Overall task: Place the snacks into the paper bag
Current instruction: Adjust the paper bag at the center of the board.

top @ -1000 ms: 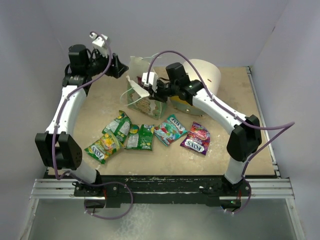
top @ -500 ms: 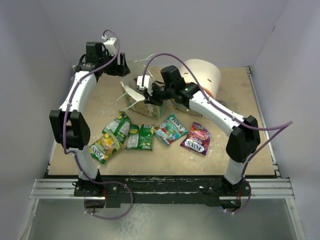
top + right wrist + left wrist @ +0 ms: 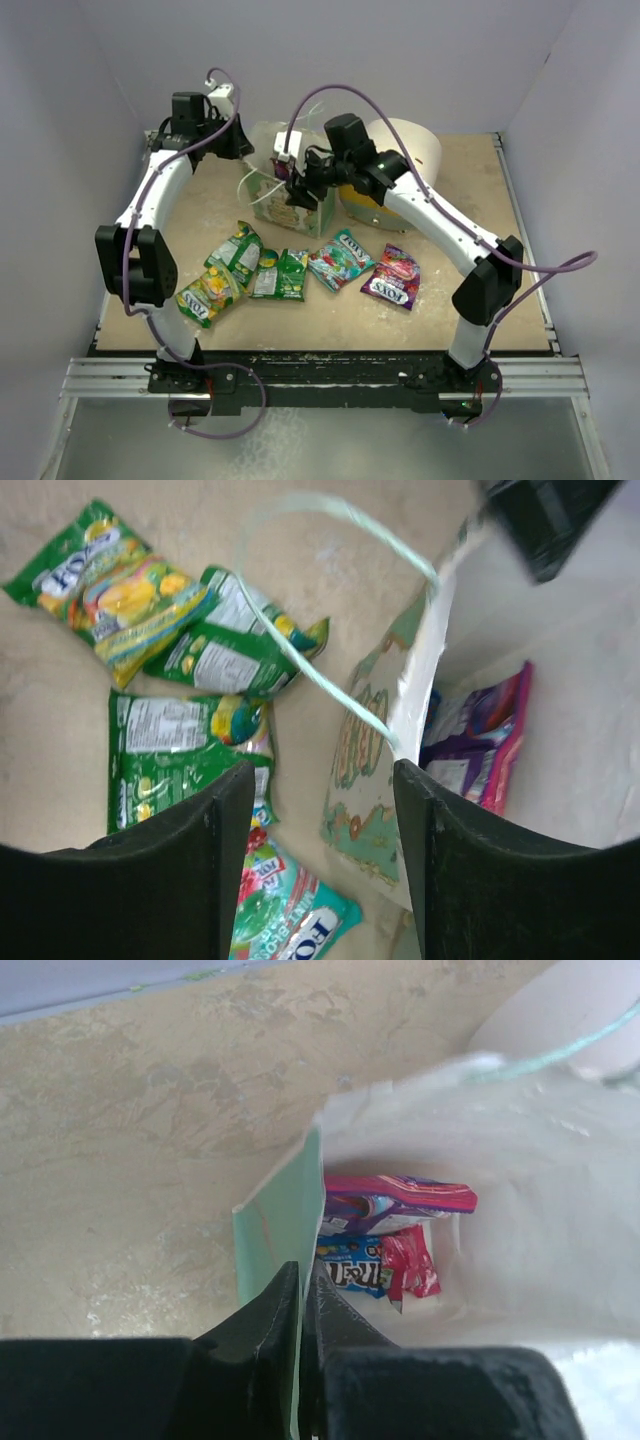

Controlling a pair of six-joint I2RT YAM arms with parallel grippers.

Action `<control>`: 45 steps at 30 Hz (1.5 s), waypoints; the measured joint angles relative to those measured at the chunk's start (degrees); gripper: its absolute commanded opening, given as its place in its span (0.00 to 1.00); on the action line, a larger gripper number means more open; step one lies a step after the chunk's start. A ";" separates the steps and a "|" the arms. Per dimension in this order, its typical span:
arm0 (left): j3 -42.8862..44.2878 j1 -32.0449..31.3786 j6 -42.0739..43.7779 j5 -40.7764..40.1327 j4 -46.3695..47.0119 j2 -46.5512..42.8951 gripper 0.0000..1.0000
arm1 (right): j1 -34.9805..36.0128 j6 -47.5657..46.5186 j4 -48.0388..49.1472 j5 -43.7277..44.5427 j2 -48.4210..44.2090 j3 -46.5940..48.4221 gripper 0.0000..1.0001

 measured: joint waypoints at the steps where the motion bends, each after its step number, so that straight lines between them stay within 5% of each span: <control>1: -0.85 0.00 -0.44 0.26 0.42 -0.66 0.09 | -0.13 0.57 -0.42 0.20 0.00 1.66 0.66; 9: -4.66 -0.11 -2.21 1.20 2.60 -4.61 0.03 | -2.12 5.84 -0.42 4.15 -1.95 7.48 0.68; 21: -10.60 -0.48 -1.97 1.62 6.16 -8.68 0.00 | -6.40 11.78 2.60 22.75 -2.21 8.13 0.70; 34: -14.03 -0.83 -0.50 1.90 9.18 -11.15 0.00 | -10.69 12.55 2.36 24.24 9.40 15.08 0.70; 39: -14.93 -0.83 -0.44 2.01 9.75 -11.69 0.00 | -10.75 12.57 1.09 22.56 13.31 17.94 0.59; 45: -15.54 -0.83 -0.28 2.14 10.10 -12.35 0.00 | -10.84 12.92 0.17 20.13 15.58 21.11 0.34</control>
